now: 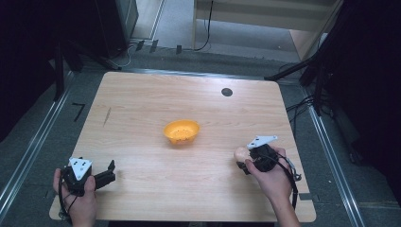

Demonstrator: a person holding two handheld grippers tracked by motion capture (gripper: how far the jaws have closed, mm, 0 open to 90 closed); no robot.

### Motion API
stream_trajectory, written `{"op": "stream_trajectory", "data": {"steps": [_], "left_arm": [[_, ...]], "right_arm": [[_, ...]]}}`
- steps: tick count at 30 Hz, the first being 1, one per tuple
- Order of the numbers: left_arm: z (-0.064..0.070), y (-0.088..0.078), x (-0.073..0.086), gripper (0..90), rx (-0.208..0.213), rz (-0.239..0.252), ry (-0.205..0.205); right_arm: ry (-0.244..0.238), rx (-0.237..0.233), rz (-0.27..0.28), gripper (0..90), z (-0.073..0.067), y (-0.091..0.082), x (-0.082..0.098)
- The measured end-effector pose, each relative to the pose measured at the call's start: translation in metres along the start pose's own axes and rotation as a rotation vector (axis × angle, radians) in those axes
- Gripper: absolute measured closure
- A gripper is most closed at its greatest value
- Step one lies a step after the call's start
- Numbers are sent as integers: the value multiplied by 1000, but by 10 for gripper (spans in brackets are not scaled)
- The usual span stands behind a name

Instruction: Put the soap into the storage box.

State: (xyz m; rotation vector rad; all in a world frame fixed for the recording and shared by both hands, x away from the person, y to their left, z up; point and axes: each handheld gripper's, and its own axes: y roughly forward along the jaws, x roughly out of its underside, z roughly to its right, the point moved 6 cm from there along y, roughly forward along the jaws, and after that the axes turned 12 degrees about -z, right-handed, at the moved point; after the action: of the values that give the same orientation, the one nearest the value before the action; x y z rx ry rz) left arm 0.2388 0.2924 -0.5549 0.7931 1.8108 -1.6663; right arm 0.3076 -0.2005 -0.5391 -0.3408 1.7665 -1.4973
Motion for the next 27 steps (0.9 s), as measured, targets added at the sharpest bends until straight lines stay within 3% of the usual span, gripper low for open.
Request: {"op": "stream_trajectory", "data": {"steps": [12,19,27], "left_arm": [[0,0,0,0,2,-1,6],[0,0,0,0,1,-4,10],[1,0,0,0,3,-6,8]], "right_arm": [[-90,-32,6,337,2,-4,-17],[-148,-13,-13,337,2,-2,-25],[-201,-33,-5,337,2,2,-40]]}}
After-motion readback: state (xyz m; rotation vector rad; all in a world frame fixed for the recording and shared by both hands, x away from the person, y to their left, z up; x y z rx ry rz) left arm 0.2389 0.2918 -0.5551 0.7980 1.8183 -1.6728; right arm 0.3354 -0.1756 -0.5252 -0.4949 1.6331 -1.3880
